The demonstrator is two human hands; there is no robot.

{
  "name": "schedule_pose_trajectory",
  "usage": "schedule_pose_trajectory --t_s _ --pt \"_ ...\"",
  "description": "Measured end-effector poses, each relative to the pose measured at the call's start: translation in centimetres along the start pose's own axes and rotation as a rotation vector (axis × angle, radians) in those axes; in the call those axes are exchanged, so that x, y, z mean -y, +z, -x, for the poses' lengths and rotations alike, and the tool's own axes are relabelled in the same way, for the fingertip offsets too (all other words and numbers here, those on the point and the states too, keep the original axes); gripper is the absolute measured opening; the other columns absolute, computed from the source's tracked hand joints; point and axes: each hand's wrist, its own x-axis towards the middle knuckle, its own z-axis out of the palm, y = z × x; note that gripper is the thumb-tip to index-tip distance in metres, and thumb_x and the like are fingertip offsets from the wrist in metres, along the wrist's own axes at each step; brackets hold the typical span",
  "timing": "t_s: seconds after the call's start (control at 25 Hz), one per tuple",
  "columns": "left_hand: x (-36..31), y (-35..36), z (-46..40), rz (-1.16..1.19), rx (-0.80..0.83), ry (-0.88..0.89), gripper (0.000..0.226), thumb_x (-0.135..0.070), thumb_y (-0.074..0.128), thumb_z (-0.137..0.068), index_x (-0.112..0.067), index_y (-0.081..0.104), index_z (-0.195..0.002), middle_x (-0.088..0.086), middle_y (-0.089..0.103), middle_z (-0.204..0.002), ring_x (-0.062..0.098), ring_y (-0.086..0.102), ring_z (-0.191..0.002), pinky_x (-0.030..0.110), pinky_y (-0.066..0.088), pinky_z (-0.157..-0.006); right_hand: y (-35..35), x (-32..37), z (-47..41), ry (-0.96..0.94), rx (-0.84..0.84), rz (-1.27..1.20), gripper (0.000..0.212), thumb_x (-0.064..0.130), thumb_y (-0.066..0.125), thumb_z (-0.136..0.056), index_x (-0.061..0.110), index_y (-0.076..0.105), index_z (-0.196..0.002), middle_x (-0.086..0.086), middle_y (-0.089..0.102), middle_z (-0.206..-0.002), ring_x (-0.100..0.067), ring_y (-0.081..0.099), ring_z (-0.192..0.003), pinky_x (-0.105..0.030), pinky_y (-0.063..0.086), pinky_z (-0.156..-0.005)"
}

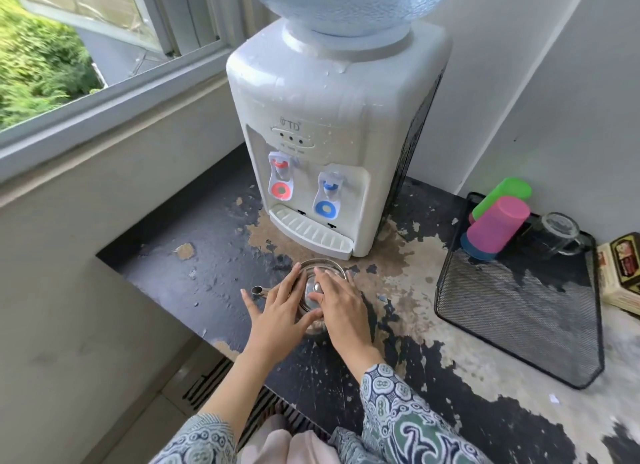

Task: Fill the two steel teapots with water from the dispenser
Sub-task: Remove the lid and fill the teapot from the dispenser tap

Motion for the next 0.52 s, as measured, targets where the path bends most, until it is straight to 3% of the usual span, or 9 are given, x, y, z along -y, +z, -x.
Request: schedule_pose_trajectory --t_s 0.28,0.52 --pt "-0.27 0.11 -0.24 -0.132 0.006 0.018 0.113 -0.082 -0.029 -0.046 -0.033 -0.006 -0.145 -0.016 -0.012 -0.155 0.008 0.018 -0.141 0.072 -0.015 -0.098 -0.29 0.84 0.00 0.043 -0.010 -0.021 0.048 0.012 0.077 -0.067 0.007 0.061 -0.112 -0.009 0.072 -0.102 -0.021 0.068 -0.098 -0.043 0.044 -0.098" --pt "0.36 0.38 -0.68 -0.180 -0.038 0.092 0.112 -0.080 -0.023 -0.057 -0.020 0.008 -0.147 -0.006 0.003 -0.157 0.017 0.032 -0.137 0.058 -0.020 -0.099 -0.05 1.09 0.07 0.071 0.019 -0.016 0.049 0.012 0.076 -0.069 0.008 0.059 -0.115 -0.008 0.072 -0.104 -0.020 0.067 -0.101 -0.044 0.047 -0.098"
